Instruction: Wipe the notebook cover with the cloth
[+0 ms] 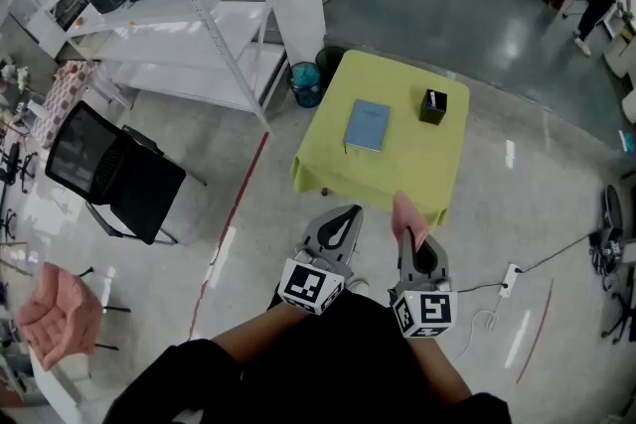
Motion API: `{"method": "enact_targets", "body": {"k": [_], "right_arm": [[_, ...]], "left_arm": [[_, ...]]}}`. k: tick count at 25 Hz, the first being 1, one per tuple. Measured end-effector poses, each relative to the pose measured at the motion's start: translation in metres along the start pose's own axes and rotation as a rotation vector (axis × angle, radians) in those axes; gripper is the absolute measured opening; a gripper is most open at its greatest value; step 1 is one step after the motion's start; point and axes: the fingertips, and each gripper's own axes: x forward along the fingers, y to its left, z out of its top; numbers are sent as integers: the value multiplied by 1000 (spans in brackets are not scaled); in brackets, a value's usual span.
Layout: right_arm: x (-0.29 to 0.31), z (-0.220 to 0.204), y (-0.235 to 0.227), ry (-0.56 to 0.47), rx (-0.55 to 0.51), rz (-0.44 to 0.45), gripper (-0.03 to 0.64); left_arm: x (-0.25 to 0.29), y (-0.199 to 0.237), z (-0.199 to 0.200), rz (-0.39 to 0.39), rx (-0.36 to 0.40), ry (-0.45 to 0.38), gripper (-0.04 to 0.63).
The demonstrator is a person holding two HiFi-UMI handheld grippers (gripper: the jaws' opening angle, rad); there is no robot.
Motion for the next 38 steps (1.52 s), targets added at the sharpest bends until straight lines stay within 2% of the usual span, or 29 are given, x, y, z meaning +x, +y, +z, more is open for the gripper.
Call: {"method": "enact_targets", "body": {"k": [4,7,10,14,19,23,29,34,38], "right_arm": [[-1,-10,1,-1,39,32,37],[3,-13,0,-25,116,89,37],[13,-15,1,-25,166,130,38],[33,-17,-2,-9,119,124,38],[64,-12,-25,6,118,49,38],[112,-12,-35,53,139,12,38],[205,-5,-27,158,128,29,38],[281,1,-17,211,168,-7,38],[326,4,-6,217,251,-20,38]], "left_arm": [[-4,2,-6,20,14,11,11],[-8,12,-7,38,-4,5,11],[-8,25,-5,24,-18,-9,11],[12,42,-8,-1,-21,-8,12],[52,70,-5,-41,-2,-18,11],[83,113,-9,-51,-22,-7,11],[126,204,-13,-56,-139,16,11],[150,270,-24,-100,-160,76,11],[160,308,-36,-140,-173,97,11]]}}
